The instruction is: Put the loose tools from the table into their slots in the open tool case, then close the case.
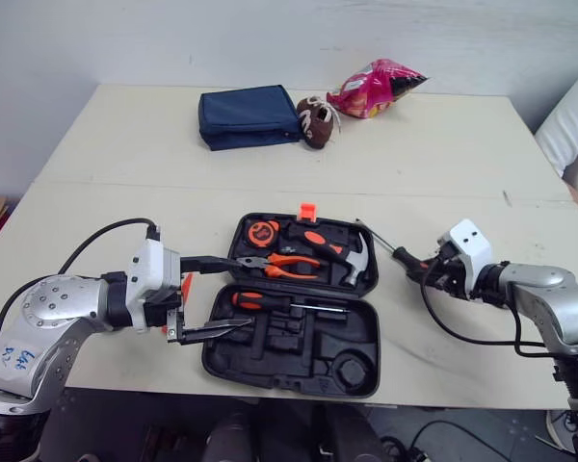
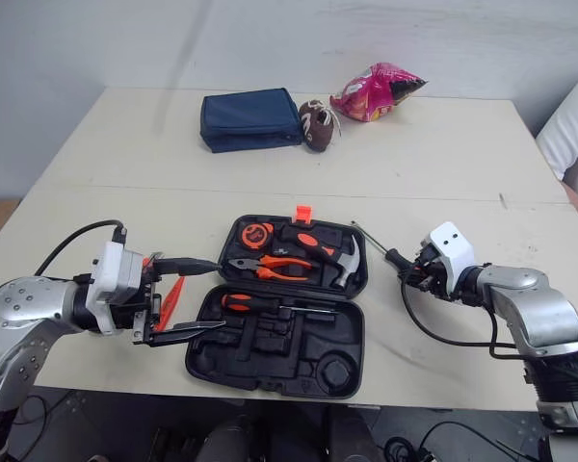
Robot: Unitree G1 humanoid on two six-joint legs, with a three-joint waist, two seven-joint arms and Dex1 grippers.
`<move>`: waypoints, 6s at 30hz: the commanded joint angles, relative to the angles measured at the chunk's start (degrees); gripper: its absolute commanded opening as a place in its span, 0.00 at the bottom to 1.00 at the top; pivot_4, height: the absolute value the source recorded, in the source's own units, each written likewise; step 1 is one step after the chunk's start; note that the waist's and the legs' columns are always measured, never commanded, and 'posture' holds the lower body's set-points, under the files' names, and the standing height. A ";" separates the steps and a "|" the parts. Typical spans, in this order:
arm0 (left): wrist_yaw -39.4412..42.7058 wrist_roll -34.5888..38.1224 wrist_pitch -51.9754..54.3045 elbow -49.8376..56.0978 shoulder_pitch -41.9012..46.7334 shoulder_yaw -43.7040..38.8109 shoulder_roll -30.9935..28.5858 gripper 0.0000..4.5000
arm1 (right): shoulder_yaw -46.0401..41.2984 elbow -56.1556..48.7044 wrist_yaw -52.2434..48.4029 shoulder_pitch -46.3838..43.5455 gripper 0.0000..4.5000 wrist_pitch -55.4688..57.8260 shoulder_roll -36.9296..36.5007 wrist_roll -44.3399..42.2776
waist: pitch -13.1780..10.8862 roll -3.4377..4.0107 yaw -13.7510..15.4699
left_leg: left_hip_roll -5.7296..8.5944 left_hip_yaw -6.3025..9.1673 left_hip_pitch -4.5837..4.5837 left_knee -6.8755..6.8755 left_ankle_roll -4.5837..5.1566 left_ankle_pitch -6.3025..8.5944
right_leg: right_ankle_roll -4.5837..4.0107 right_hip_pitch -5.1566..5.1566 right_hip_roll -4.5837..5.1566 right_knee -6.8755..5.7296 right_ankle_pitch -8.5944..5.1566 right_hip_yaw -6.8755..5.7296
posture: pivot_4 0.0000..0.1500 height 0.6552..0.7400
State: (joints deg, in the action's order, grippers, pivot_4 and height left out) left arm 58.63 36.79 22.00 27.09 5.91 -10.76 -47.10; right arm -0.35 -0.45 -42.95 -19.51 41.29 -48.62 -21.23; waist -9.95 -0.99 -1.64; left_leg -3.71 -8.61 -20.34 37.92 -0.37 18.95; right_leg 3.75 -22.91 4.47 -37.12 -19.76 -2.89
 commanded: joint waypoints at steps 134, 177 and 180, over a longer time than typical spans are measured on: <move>1.21 -20.63 -34.90 -84.12 -0.31 -24.91 -22.85 1.00 | -43.62 46.99 -31.29 26.55 0.99 -71.17 -14.45 -0.01 | 0.04 -0.26 -0.95 | -0.07 -0.26 0.25 -0.02 0.19 0.47 | -0.06 0.10 0.10 0.06 -0.04 -0.01 | 1.00 1.00; -57.59 -0.09 55.49 22.75 -10.37 -10.89 14.93 1.00 | -13.44 -2.49 -37.16 14.39 0.99 -51.61 10.33 -14.92 | -0.24 -0.13 0.11 | -0.04 -0.16 0.76 -0.08 -0.09 0.22 | -0.15 0.48 -0.02 -0.28 -0.09 0.19 | 1.00 1.00; -57.95 -0.81 56.73 22.00 -9.85 -9.95 16.45 1.00 | -13.54 -2.96 -37.19 14.46 0.99 -51.58 10.47 -15.24 | -0.24 -0.13 0.11 | -0.03 -0.16 0.74 -0.05 -0.09 0.22 | -0.15 0.47 -0.01 -0.26 -0.09 0.19 | 1.00 1.00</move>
State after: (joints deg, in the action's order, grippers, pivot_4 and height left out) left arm 1.13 36.87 78.28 47.61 -4.41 -21.20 -31.17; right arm -13.07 -1.80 -79.73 -5.31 -9.98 -38.15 -35.26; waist -10.20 -1.12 -1.53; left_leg -3.74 -8.76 -19.62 37.90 -0.46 19.17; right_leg 3.60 -22.44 4.46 -37.38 -19.85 -2.70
